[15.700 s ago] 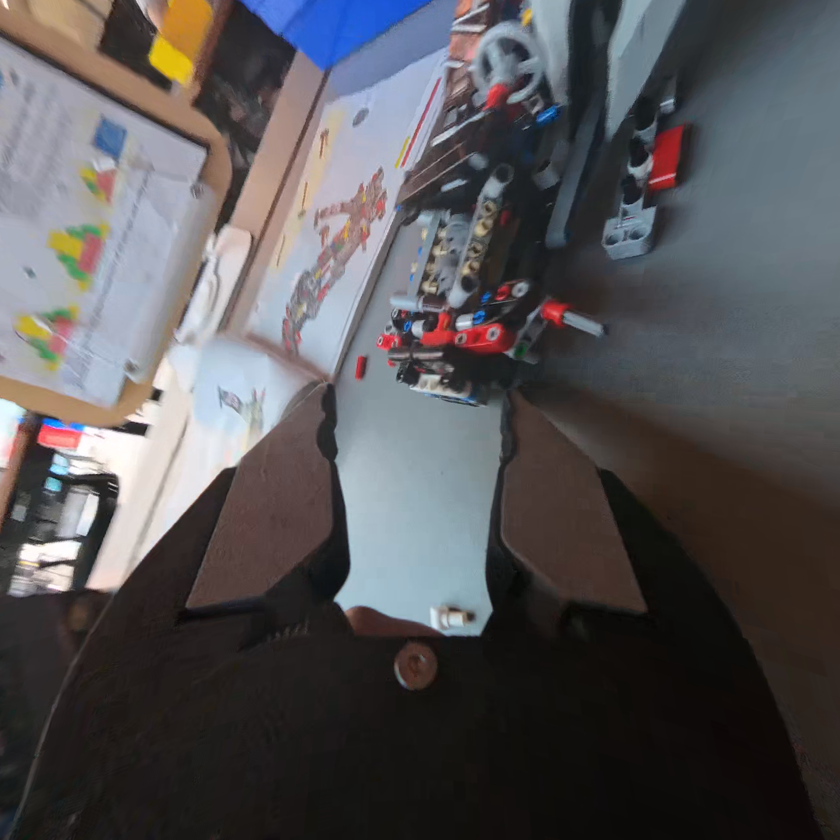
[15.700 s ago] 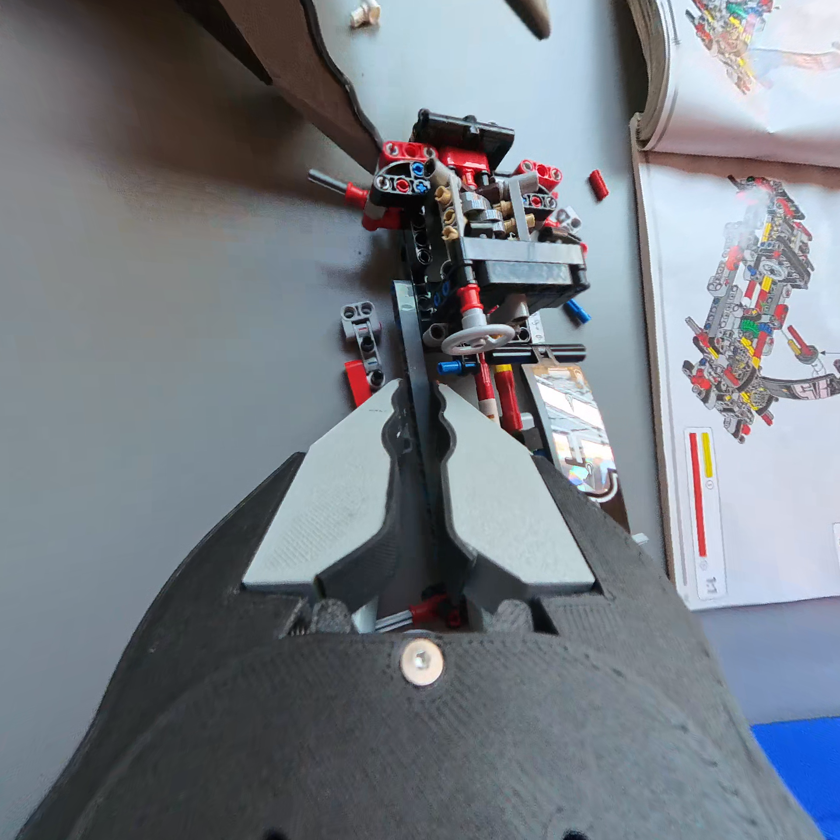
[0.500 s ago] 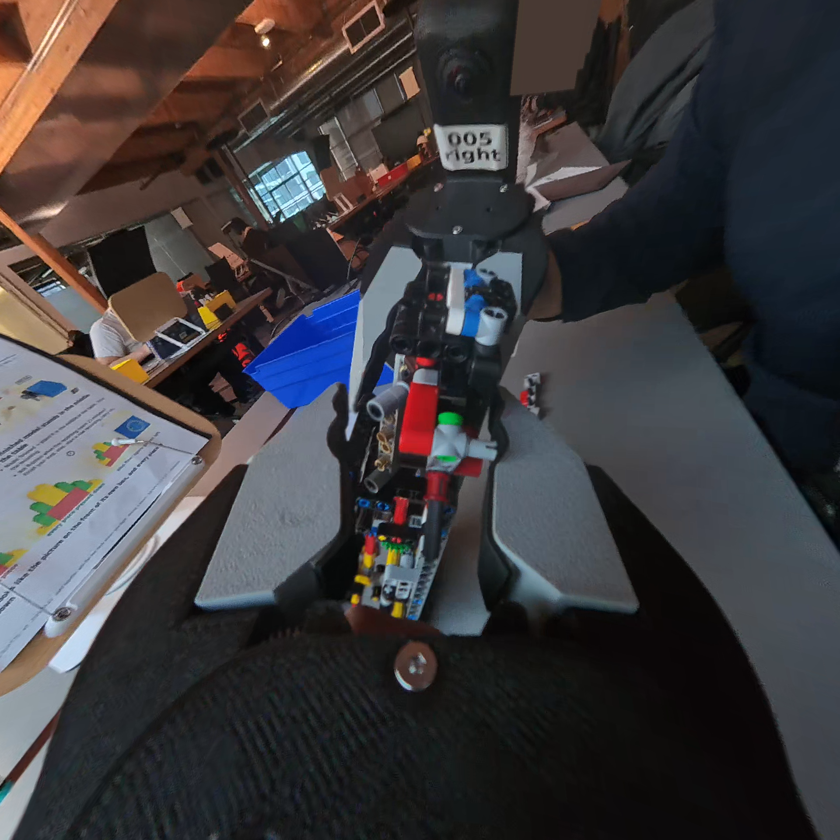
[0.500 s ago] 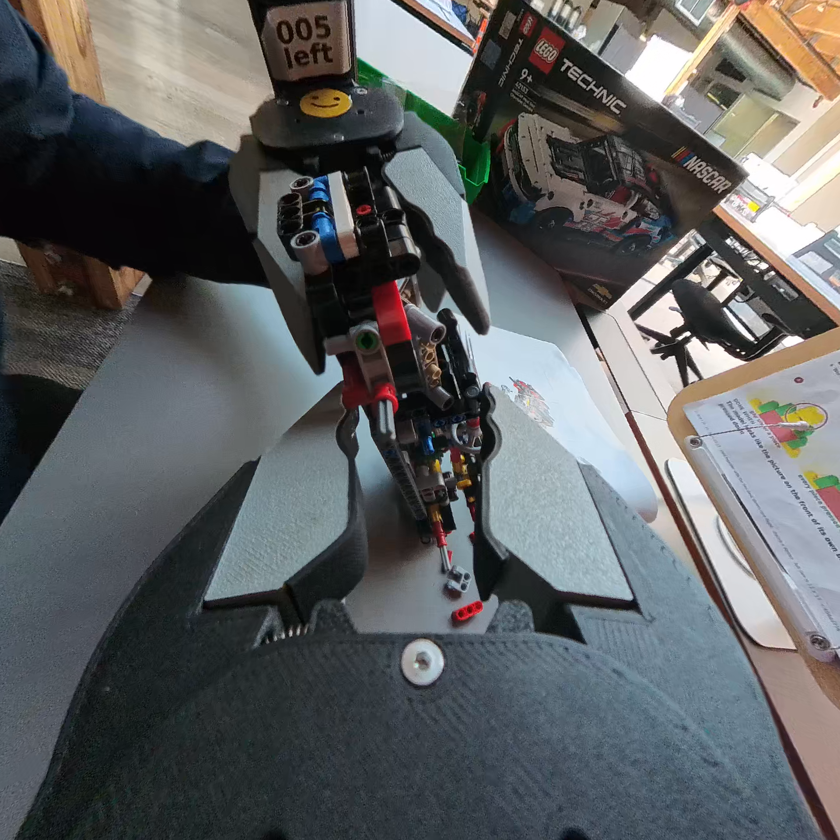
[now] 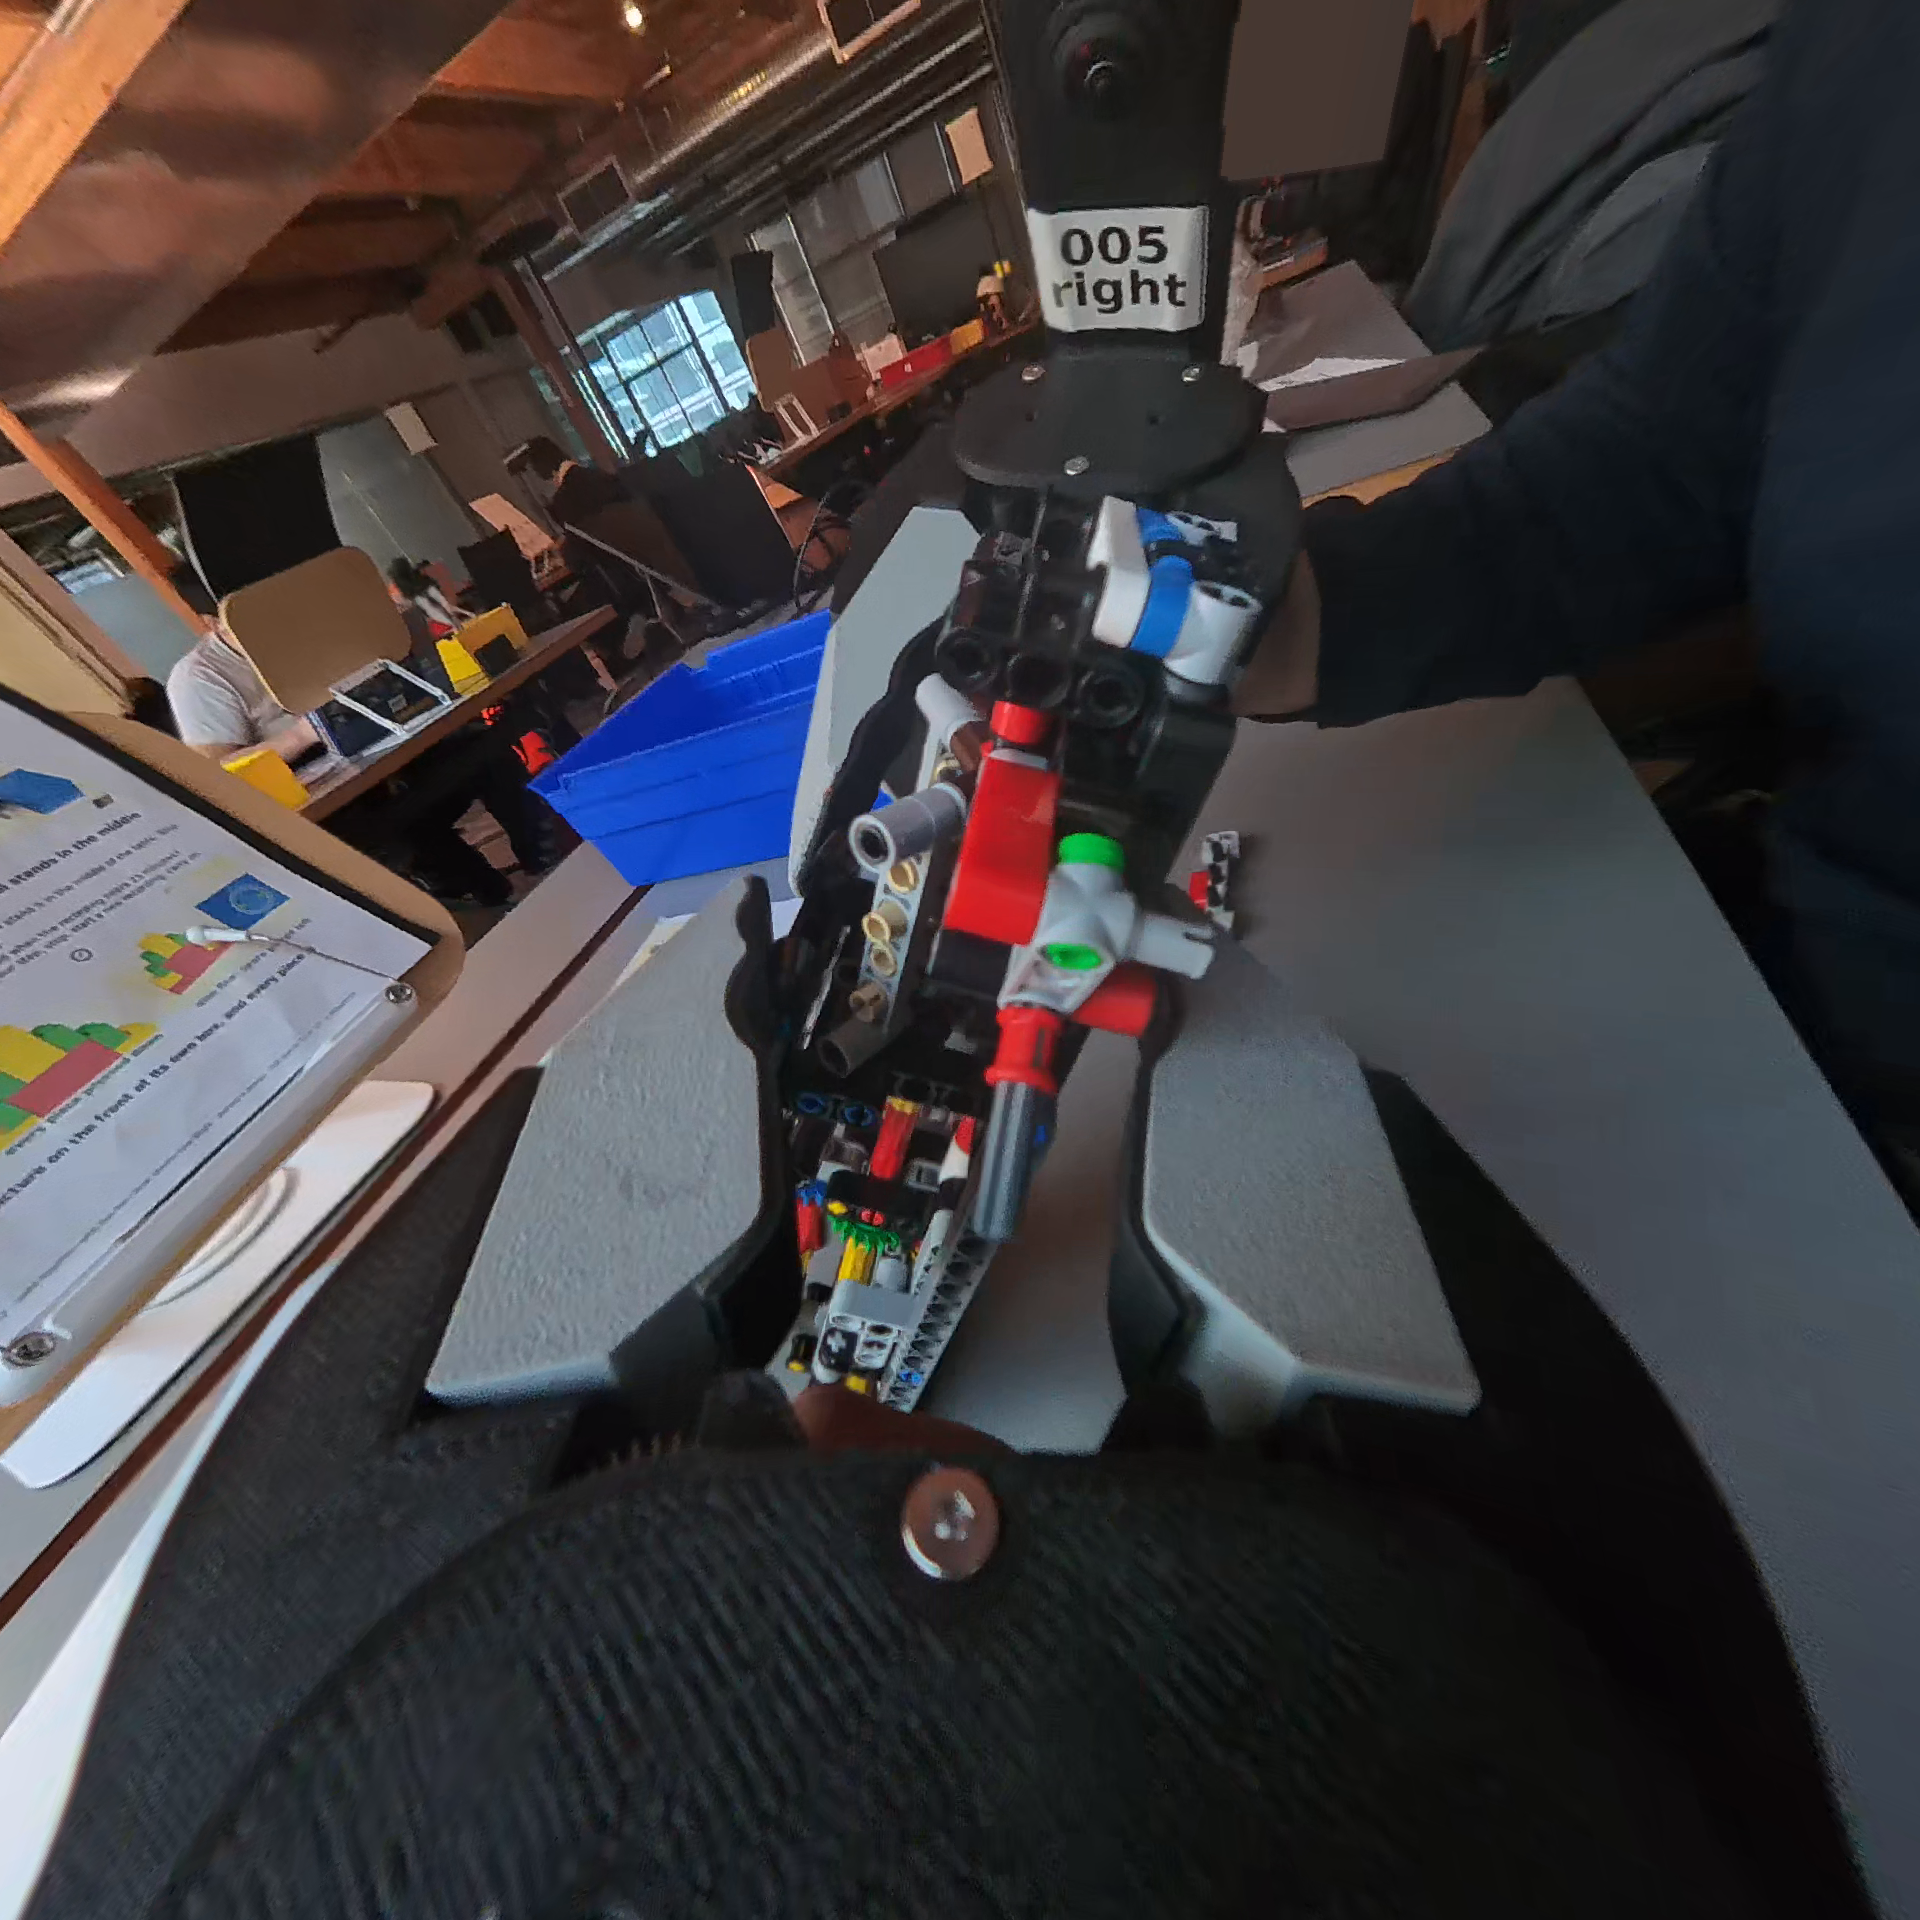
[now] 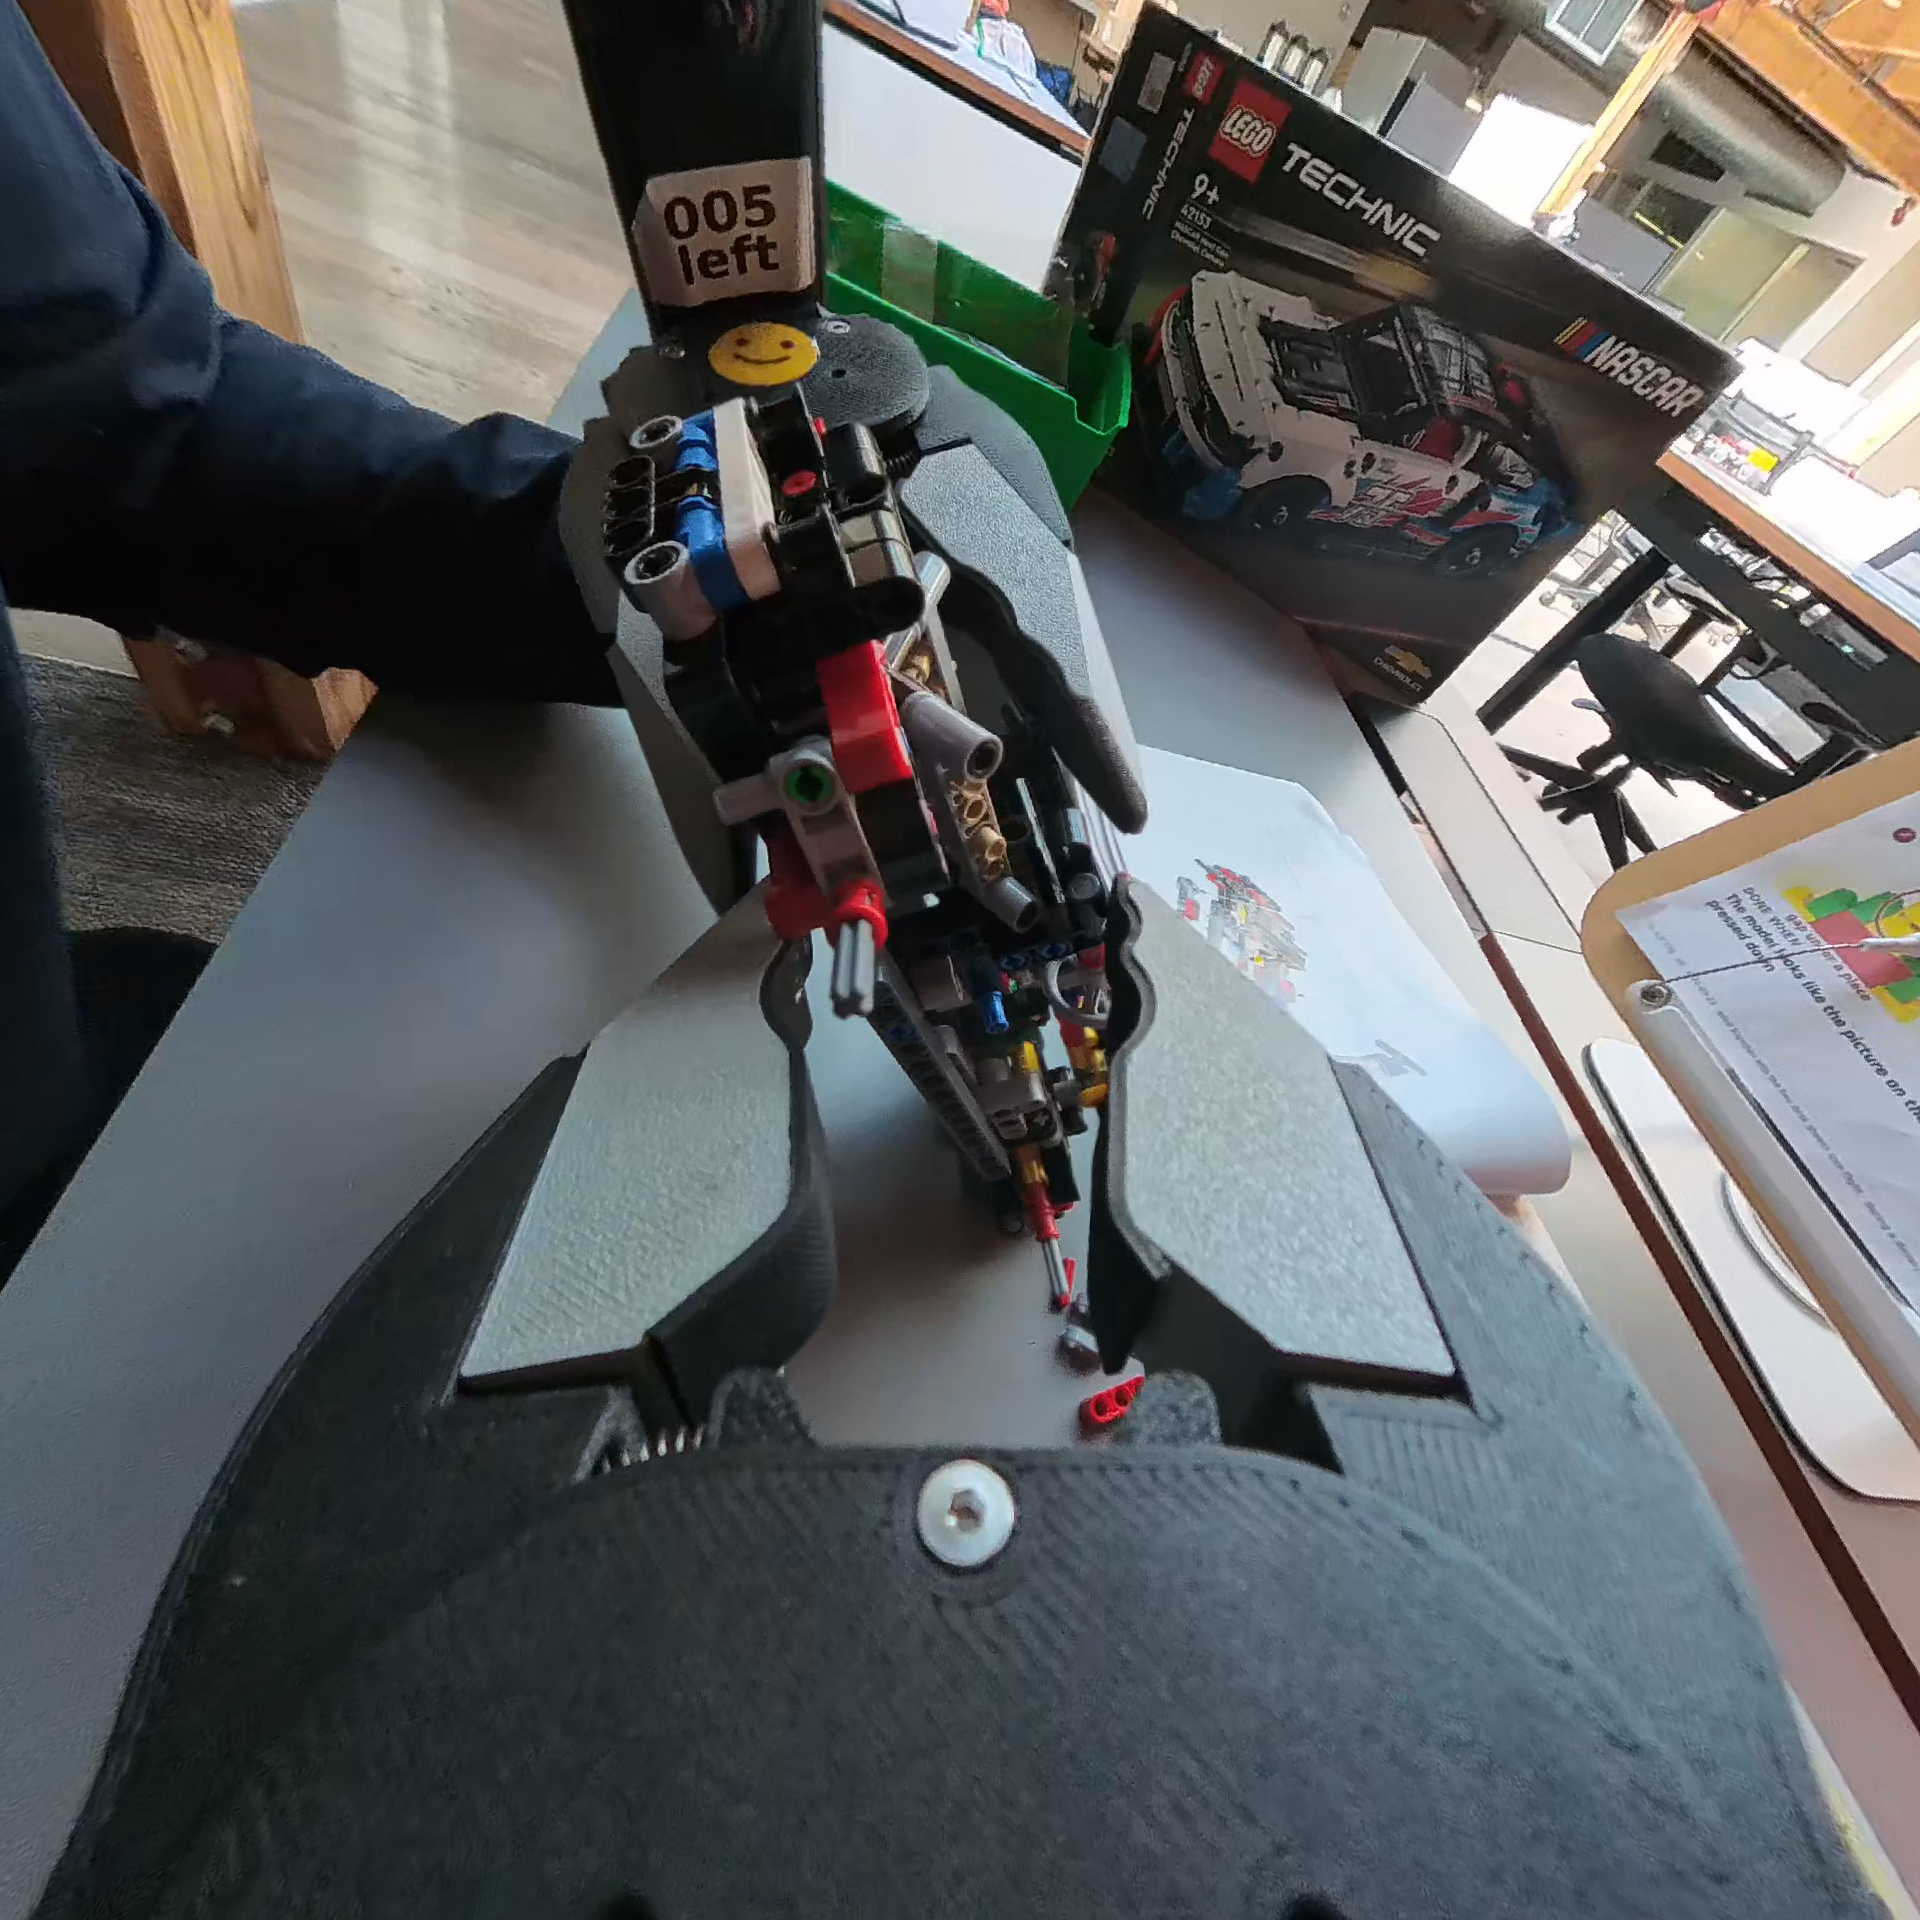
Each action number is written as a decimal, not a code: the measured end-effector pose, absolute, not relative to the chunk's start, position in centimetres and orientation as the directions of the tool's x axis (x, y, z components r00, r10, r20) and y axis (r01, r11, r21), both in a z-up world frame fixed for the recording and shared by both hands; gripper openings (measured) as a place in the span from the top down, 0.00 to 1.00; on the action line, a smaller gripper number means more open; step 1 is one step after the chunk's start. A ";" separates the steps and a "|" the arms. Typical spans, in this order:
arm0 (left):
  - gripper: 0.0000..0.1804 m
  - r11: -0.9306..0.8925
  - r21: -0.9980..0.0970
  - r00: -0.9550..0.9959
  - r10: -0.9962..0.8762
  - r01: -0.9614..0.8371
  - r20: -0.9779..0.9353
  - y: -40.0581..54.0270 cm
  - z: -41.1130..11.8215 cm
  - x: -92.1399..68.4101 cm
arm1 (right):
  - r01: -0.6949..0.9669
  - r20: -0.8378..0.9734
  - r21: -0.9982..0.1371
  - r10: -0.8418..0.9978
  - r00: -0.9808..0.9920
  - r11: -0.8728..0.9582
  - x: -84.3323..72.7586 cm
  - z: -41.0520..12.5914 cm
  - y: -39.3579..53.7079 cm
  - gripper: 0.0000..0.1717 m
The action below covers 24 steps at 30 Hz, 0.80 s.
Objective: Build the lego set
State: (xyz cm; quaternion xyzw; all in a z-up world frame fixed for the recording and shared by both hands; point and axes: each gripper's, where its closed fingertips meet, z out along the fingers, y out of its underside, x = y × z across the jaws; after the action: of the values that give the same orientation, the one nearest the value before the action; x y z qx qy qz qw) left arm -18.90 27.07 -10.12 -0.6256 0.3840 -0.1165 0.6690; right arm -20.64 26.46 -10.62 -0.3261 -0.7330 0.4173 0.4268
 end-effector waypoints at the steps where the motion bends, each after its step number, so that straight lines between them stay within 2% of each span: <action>1: 0.61 0.203 -0.925 0.678 -0.632 -0.322 -0.375 27.0 -10.1 -18.8 | 0.119 0.354 -0.890 0.832 -0.427 0.439 -20.5 -10.7 26.4 0.68; 8: 0.61 0.274 -0.919 0.688 -0.609 -0.284 -0.394 26.9 -10.0 -18.6 | 0.113 0.375 -0.877 0.813 -0.445 0.467 -20.5 -10.9 26.3 0.68; 11: 0.56 0.257 -0.918 0.690 -0.605 -0.301 -0.396 27.0 -10.3 -18.1 | 0.113 0.402 -0.859 0.795 -0.454 0.499 -20.5 -11.3 26.1 0.68; 18: 0.65 0.279 -0.903 0.698 -0.573 -0.326 -0.429 26.9 -10.3 -18.8 | 0.095 0.409 -0.868 0.812 -0.416 0.487 -20.5 -11.1 26.6 0.71; 24: 0.65 0.271 -0.916 0.712 -0.576 -0.296 -0.401 27.1 -10.0 -19.1 | 0.122 0.356 -0.892 0.843 -0.403 0.435 -20.6 -11.0 26.7 0.75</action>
State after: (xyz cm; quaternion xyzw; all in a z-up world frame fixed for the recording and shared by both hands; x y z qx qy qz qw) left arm -19.14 27.08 -10.00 -0.5956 0.3661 -0.0986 0.7082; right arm -20.56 26.68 -10.99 -0.3316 -0.7275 0.4151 0.4341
